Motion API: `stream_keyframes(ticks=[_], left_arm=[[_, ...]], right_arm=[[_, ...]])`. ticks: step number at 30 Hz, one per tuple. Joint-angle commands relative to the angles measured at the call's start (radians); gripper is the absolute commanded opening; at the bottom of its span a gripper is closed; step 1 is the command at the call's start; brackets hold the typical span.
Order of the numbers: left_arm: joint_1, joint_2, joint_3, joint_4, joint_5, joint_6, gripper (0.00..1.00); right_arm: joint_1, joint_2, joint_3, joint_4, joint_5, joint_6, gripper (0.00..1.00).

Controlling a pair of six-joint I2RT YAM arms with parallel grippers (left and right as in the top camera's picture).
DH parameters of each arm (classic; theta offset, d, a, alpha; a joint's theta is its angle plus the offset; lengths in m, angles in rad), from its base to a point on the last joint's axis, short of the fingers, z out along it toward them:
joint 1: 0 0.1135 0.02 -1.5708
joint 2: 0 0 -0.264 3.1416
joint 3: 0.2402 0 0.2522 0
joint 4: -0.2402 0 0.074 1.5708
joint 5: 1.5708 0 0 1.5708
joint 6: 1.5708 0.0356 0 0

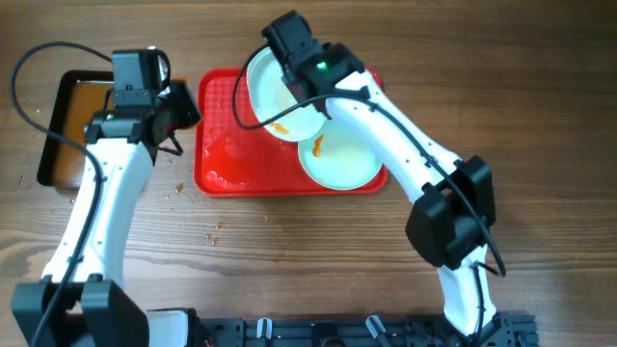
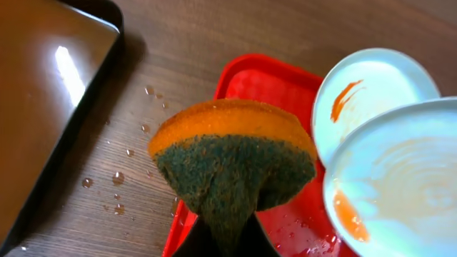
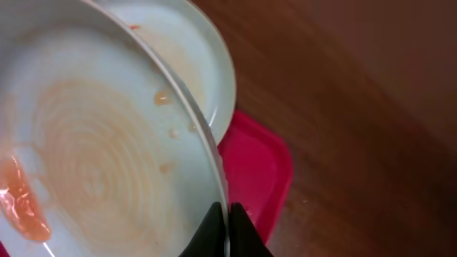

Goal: Clean dirty plates on tray and stack at the side
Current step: 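Lift the top plate with the right gripper and move it right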

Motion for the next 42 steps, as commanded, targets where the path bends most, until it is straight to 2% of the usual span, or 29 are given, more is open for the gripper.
stream_keyframes(ticks=[1, 8, 12, 24, 27, 32, 34, 39, 42], left_arm=[[0.002, 0.038, -0.006, 0.002, 0.045, -0.009, 0.04], [0.002, 0.074, -0.006, -0.004, 0.048, -0.01, 0.04], [0.002, 0.075, -0.006, -0.011, 0.048, -0.01, 0.04], [0.002, 0.075, -0.006, -0.016, 0.048, -0.01, 0.04], [0.002, 0.075, -0.006, -0.019, 0.048, -0.009, 0.04], [0.002, 0.075, -0.006, -0.02, 0.048, -0.01, 0.04], [0.002, 0.075, -0.006, -0.024, 0.048, -0.01, 0.04], [0.002, 0.075, -0.006, -0.026, 0.048, -0.01, 0.04], [0.002, 0.075, -0.006, -0.024, 0.048, -0.009, 0.04]], right_arm=[[0.083, -0.018, 0.014, 0.042, 0.242, -0.089, 0.04], [0.178, -0.018, 0.014, 0.132, 0.449, -0.2, 0.04], [0.18, -0.018, 0.014, 0.134, 0.52, -0.203, 0.04], [0.18, -0.018, 0.014, 0.132, 0.465, -0.168, 0.04], [0.18, -0.018, 0.014, 0.07, 0.334, -0.09, 0.04], [0.156, -0.018, 0.014, 0.004, -0.208, 0.101, 0.04], [0.132, -0.018, 0.014, 0.004, -0.234, 0.169, 0.04], [-0.031, -0.018, 0.014, -0.037, -0.265, 0.32, 0.04], [-0.091, -0.019, 0.014, -0.038, -0.283, 0.232, 0.04]])
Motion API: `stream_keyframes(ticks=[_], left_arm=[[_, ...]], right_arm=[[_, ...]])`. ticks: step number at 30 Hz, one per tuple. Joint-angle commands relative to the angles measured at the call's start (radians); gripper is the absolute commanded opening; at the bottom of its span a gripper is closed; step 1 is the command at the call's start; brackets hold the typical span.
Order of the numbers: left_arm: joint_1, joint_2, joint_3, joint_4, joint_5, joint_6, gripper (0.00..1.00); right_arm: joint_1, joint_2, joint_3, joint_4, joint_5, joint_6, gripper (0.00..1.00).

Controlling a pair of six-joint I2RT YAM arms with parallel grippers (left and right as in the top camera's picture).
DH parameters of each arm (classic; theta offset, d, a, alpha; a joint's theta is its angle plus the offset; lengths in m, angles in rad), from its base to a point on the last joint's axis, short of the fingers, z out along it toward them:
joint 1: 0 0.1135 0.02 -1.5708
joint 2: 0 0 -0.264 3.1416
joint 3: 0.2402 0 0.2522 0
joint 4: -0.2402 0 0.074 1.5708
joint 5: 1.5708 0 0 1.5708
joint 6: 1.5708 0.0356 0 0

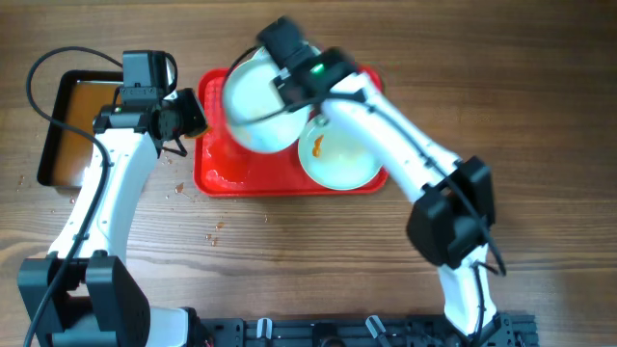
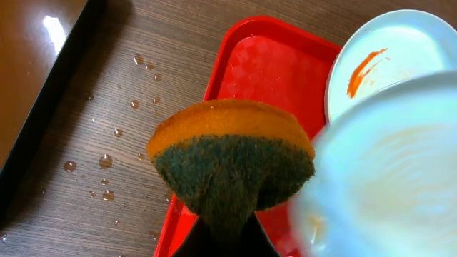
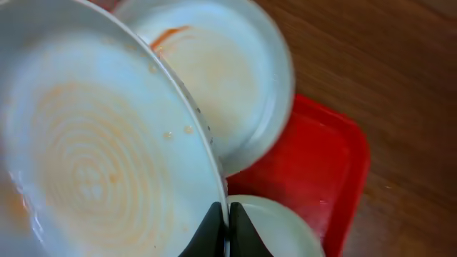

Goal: Clean dirty plates on tray and stack at the side
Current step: 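Lift the top plate with the right gripper and move it right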

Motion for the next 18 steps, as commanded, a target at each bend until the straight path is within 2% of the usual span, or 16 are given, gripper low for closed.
stream_keyframes(ticks=[1, 4, 5, 10, 13, 18], left_arm=[[0.002, 0.008, -0.005, 0.003, 0.016, -0.01, 0.04], [0.002, 0.008, -0.005, 0.008, 0.016, -0.01, 0.04], [0.002, 0.008, -0.005, 0.013, 0.016, -0.01, 0.04], [0.002, 0.008, -0.005, 0.042, 0.015, -0.01, 0.04], [0.002, 0.008, -0.005, 0.05, 0.015, -0.01, 0.04], [0.002, 0.008, -0.005, 0.055, 0.016, -0.009, 0.04]], right_arm=[[-0.048, -0.022, 0.014, 0.007, 0.011, -0.029, 0.05], [-0.039, -0.034, 0.014, 0.044, 0.224, -0.076, 0.04], [-0.02, -0.039, 0.014, 0.091, 0.401, -0.149, 0.04], [0.056, -0.039, 0.014, 0.297, 0.824, -0.5, 0.04], [0.098, -0.039, 0.014, 0.397, 0.907, -0.655, 0.04], [0.132, -0.039, 0.014, 0.425, 0.945, -0.682, 0.04]])
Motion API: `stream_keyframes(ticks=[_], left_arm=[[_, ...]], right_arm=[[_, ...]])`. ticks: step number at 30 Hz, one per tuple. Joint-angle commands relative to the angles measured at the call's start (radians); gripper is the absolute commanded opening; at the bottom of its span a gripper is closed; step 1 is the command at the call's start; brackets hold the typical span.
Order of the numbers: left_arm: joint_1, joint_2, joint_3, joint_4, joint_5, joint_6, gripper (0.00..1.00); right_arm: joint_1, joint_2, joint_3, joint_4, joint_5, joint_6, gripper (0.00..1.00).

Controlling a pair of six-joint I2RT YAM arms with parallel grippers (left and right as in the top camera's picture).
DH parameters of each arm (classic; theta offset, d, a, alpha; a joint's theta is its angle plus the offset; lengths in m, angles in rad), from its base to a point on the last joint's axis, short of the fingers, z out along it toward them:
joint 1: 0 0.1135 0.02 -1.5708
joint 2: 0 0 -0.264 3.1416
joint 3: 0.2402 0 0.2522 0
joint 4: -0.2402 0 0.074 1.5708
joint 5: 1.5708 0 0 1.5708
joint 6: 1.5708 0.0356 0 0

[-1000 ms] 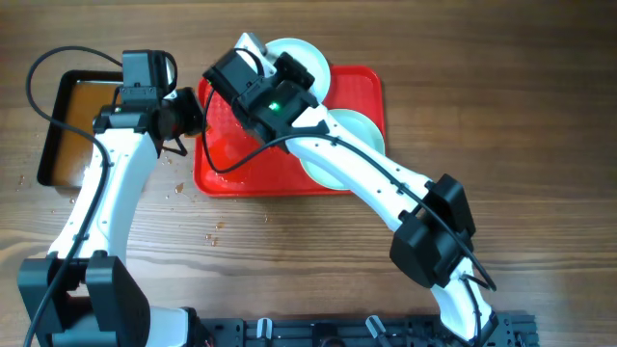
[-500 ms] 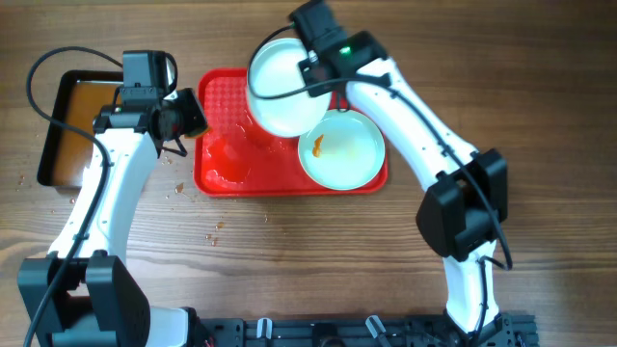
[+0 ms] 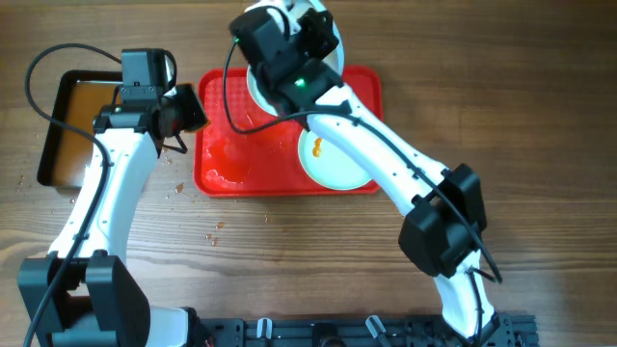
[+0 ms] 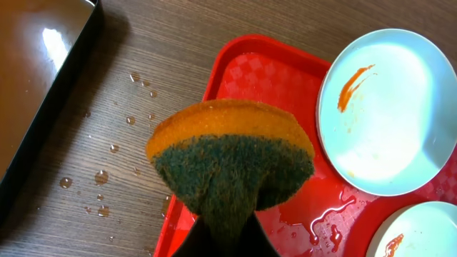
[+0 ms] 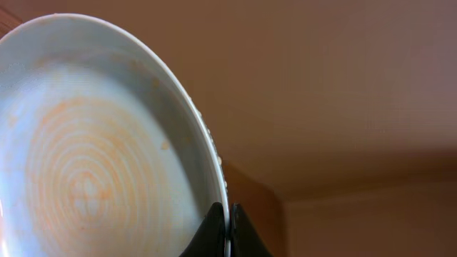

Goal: Clean dirty plates on tray and stack at the side
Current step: 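Lift the top plate with the right gripper and move it right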

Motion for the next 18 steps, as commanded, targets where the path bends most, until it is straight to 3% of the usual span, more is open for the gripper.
stream_keyframes(ticks=[1, 9, 12, 16, 18], left_arm=[[0.002, 0.008, -0.005, 0.01, 0.015, -0.009, 0.04], [0.002, 0.008, -0.005, 0.009, 0.015, -0.009, 0.04], [0.002, 0.008, -0.005, 0.008, 0.015, -0.009, 0.04], [0.002, 0.008, -0.005, 0.007, 0.016, -0.009, 0.04], [0.002, 0.008, -0.005, 0.001, 0.016, -0.009, 0.04]], right_arm=[[0.005, -0.035, 0.014, 0.007, 0.094, -0.064, 0.04], [0.004, -0.035, 0.014, -0.009, 0.09, 0.018, 0.04], [0.001, -0.035, 0.014, -0.076, 0.021, 0.217, 0.04], [-0.042, -0.035, 0.014, -0.257, -0.46, 0.476, 0.04], [-0.107, -0.04, 0.014, -0.336, -0.591, 0.731, 0.04]])
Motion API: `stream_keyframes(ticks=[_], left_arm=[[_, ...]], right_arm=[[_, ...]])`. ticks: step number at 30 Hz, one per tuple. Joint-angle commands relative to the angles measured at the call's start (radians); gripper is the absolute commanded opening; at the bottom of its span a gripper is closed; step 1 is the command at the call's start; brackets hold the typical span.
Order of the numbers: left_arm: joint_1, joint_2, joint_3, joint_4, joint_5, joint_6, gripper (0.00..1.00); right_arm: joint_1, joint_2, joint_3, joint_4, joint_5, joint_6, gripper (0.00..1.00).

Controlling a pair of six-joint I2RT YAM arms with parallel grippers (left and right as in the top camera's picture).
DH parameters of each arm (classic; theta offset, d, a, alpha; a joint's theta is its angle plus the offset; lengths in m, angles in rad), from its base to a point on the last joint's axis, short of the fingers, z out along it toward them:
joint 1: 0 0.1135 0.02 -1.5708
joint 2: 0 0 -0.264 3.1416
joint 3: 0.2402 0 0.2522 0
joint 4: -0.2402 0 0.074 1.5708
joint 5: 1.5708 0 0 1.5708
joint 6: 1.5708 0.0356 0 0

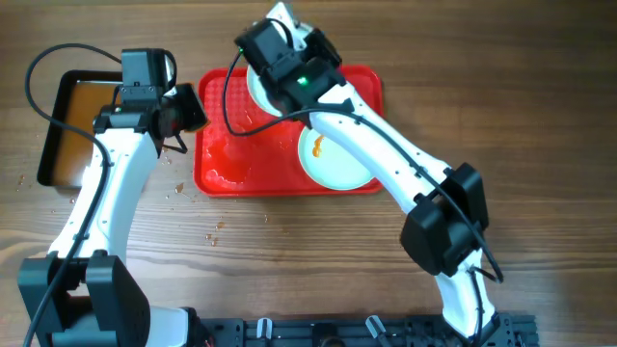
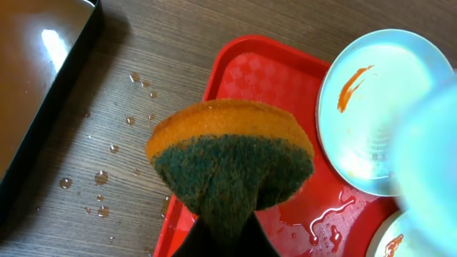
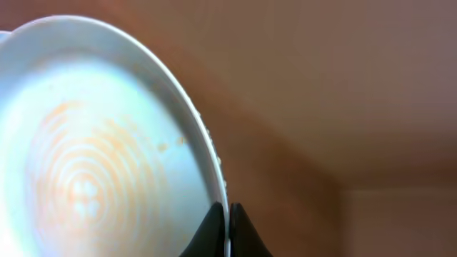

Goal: Clean dirty plates on tray and stack at the side
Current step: 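Lift the top plate with the right gripper and move it right, then lower the plate onto the table right of the tray and release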

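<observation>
My right gripper (image 3: 227, 214) (image 1: 289, 53) is shut on the rim of a white plate (image 3: 100, 164) smeared with orange sauce. It holds the plate nearly upright over the far edge of the red tray (image 1: 227, 145). That plate shows blurred at the right of the left wrist view (image 2: 432, 157). Two more sauce-streaked plates lie on the tray, one far (image 2: 371, 107) (image 1: 258, 85), one near (image 1: 337, 164). My left gripper (image 2: 227, 232) (image 1: 188, 114) is shut on an orange-and-green sponge (image 2: 228, 160) above the tray's left edge.
A black tray (image 1: 63, 125) (image 2: 36, 64) holding brown water sits left of the red tray. Water drops (image 2: 107, 164) dot the wooden table between them. Sauce and water pool on the red tray floor (image 2: 335, 214).
The held plate has shifted a little and now shows blurred at the right edge of the left wrist view. My left gripper and the sponge have not moved.
First my right gripper held the dirty plate tilted over the tray's far right, my left holding the sponge beside the tray. Then the plate was further left over the tray. Later it stood upright at the tray's far edge, and stays there now.
</observation>
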Motion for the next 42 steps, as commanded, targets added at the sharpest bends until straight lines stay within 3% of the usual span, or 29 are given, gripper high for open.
stream_keyframes(ticks=[1, 7, 16, 28, 29, 31, 34, 39, 42], left_arm=[[0.002, 0.008, -0.005, -0.003, 0.015, -0.009, 0.04], [0.002, 0.008, -0.005, -0.004, 0.015, -0.009, 0.04], [0.002, 0.009, -0.005, 0.004, 0.015, -0.009, 0.04], [0.002, 0.01, -0.005, -0.008, 0.015, -0.009, 0.04], [0.002, 0.01, -0.005, -0.008, 0.015, -0.009, 0.04], [0.002, 0.01, -0.005, -0.008, 0.015, -0.009, 0.04], [0.002, 0.01, -0.005, -0.008, 0.015, -0.009, 0.04], [0.002, 0.01, -0.005, -0.007, 0.015, -0.009, 0.04], [0.002, 0.01, -0.005, -0.003, 0.015, -0.008, 0.04]], right_arm=[[-0.124, -0.04, 0.012, -0.083, -0.388, 0.423, 0.04], [-0.451, -0.041, 0.012, -0.156, -0.848, 0.49, 0.04], [-0.838, -0.04, -0.056, -0.164, -0.86, 0.526, 0.04], [-0.898, -0.039, -0.343, -0.038, -0.782, 0.529, 0.04], [-0.898, -0.039, -0.344, -0.043, -0.782, 0.529, 0.06], [-0.898, -0.039, -0.344, -0.052, -0.783, 0.528, 0.22], [-0.898, -0.04, -0.344, -0.056, -0.886, 0.476, 0.24], [-0.895, -0.061, -0.332, -0.036, -1.313, 0.392, 0.36], [-0.858, -0.067, -0.271, -0.007, -1.523, 0.343, 0.57]])
